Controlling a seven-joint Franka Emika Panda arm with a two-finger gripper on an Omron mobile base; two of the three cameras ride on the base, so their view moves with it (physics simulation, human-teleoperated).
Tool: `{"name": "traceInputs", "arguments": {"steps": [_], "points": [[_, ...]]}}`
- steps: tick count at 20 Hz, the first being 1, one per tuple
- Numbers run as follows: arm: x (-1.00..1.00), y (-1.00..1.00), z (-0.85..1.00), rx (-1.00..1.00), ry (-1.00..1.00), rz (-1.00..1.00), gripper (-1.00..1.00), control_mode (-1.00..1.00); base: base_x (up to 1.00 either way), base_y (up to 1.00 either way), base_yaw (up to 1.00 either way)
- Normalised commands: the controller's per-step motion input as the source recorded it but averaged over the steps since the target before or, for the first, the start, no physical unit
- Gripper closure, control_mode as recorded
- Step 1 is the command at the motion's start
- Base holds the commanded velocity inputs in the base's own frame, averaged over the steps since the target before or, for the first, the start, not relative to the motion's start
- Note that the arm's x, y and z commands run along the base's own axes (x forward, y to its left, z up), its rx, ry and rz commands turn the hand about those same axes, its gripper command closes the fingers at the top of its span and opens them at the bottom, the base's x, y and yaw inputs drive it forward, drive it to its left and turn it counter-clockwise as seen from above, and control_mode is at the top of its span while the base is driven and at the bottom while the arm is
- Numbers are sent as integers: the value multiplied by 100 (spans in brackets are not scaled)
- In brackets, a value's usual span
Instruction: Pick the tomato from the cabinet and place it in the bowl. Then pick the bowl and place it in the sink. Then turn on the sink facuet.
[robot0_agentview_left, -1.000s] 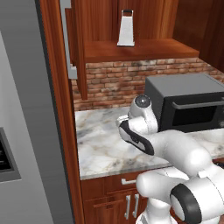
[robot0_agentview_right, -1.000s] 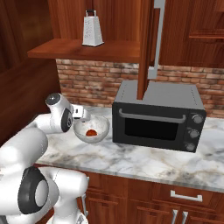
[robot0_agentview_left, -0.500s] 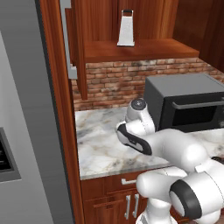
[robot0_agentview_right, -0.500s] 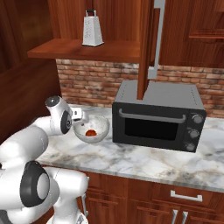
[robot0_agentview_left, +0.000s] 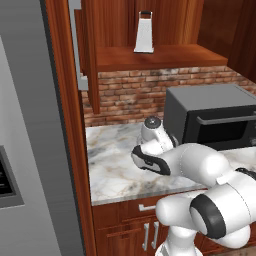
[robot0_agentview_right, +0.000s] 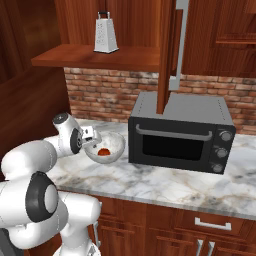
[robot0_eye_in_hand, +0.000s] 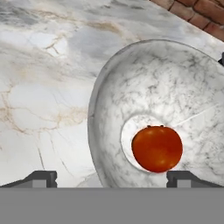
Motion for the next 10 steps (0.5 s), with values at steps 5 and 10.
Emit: {"name": "traceInputs", "arguments": {"steps": [5, 10], "points": [[0, 0, -31, -4, 5, 6, -100, -100, 0, 0, 0], [0, -9, -27, -1, 4, 5, -100, -100, 0, 0, 0]]}}
